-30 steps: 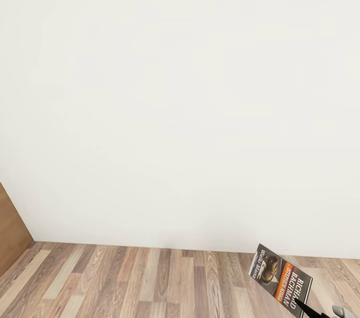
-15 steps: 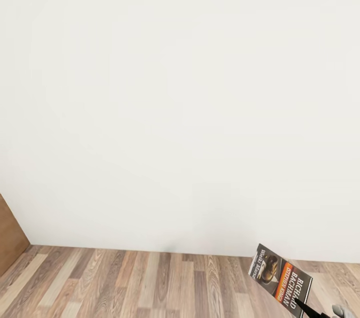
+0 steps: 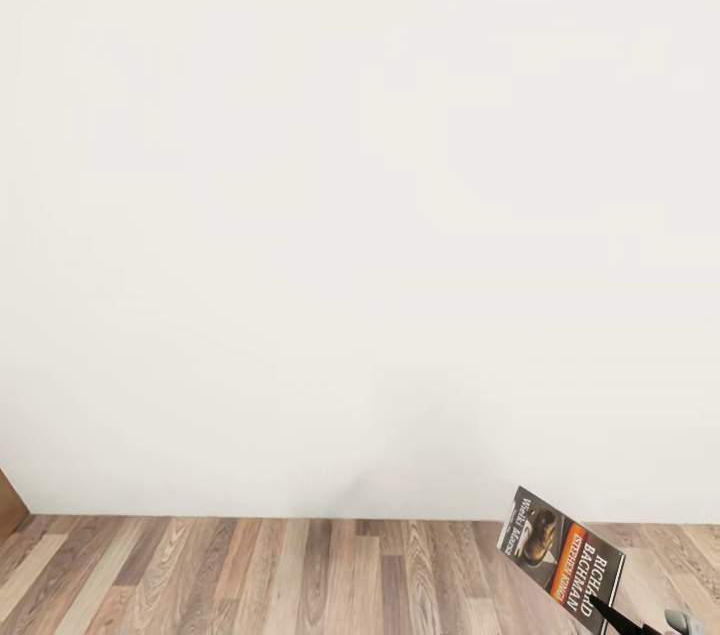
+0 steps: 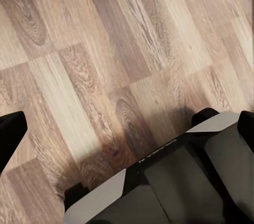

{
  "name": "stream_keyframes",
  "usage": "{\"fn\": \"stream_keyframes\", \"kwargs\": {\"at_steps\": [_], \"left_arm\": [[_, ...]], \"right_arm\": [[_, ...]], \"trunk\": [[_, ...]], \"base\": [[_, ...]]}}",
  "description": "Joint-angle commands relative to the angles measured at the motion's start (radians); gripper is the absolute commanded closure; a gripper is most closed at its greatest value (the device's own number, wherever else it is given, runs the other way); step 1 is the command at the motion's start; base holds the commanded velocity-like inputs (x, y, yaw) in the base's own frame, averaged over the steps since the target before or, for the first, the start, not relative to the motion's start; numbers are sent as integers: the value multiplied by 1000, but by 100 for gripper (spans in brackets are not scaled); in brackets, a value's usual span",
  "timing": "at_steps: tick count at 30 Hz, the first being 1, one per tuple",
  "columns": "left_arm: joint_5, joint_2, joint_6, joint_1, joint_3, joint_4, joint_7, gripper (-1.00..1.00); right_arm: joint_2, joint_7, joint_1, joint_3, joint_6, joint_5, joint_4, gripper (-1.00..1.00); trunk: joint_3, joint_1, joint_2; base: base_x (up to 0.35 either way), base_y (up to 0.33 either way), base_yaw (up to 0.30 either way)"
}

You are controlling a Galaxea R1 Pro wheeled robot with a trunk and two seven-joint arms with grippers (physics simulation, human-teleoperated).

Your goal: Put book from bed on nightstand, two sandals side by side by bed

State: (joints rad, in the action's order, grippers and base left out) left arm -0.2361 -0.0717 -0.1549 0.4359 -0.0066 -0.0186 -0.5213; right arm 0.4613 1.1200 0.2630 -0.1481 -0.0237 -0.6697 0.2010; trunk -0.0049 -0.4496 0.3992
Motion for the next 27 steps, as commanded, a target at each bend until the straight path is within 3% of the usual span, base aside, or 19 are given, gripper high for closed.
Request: {"fn": "stream_keyframes", "kwargs": {"at_steps": [1,15,27], "left_arm": [[-8,0,-8,0,0,0,0,-100],[-8,0,-7,0,-1,0,0,-100],[-8,5,-8,0,-1,0,0,-100]], "right_arm": [[0,3,1,-1,-2,-1,-2,100],[0,1,1,-1,-2,-1,-2,100],[0,3,1,-1,-2,-1,-2,100]], "trunk": [[0,0,1],[7,0,1],[8,0,1]], "base": [[3,0,-241],[18,0,-240],[286,0,-36]]}}
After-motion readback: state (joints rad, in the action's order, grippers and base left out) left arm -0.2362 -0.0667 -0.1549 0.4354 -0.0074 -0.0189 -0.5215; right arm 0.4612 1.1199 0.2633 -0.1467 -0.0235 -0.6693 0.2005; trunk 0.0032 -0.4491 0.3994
